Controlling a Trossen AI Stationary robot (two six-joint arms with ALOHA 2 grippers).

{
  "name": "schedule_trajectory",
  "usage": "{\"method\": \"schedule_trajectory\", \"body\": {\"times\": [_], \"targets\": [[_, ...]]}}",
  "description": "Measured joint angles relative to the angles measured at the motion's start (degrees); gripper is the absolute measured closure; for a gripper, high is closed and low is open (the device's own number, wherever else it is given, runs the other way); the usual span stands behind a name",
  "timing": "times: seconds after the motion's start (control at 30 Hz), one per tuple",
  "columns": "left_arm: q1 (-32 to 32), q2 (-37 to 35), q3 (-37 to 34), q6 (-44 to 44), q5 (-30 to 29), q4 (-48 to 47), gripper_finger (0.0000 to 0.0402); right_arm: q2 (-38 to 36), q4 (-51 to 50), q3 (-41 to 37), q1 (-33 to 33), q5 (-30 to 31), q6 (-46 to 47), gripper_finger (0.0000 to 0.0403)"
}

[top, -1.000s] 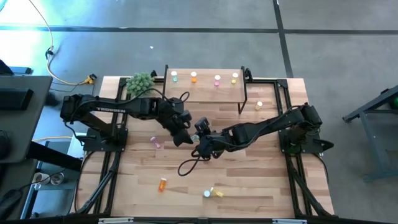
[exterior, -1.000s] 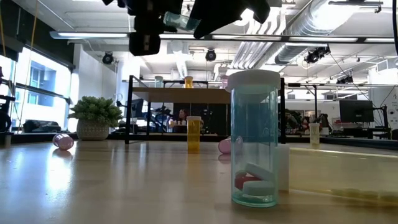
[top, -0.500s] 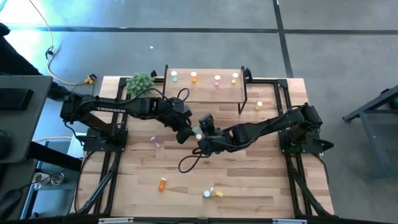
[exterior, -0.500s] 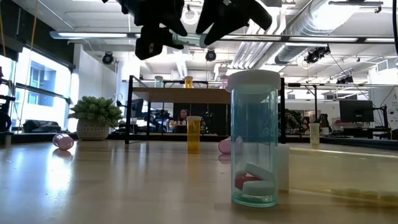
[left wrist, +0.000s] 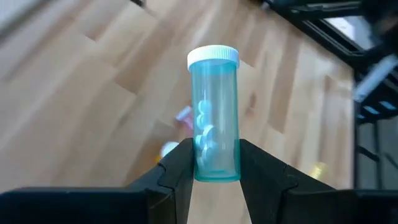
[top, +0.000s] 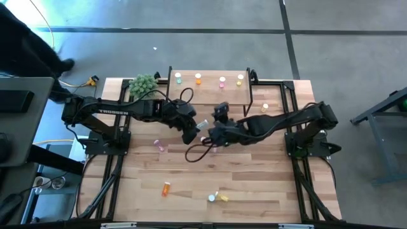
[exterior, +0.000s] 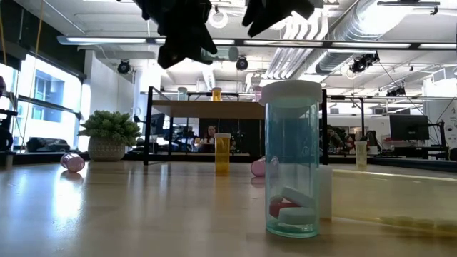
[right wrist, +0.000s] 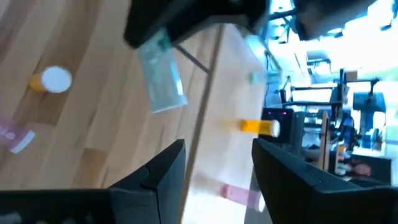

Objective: Pick and place medicine bottles onto shelf by color
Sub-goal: Put the top blue pill bottle on the shelf aligned with the blue pill bottle

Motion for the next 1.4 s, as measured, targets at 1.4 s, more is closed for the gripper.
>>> {"method": "schedule_trajectory", "body": {"times": [1.4], "targets": [[-16.9,-7.9,0.0,-15.1,-60.1,-20.0,0.0303,-11.0,24.3,0.0,-24.2,-54.1,24.5,0.0226]]}}
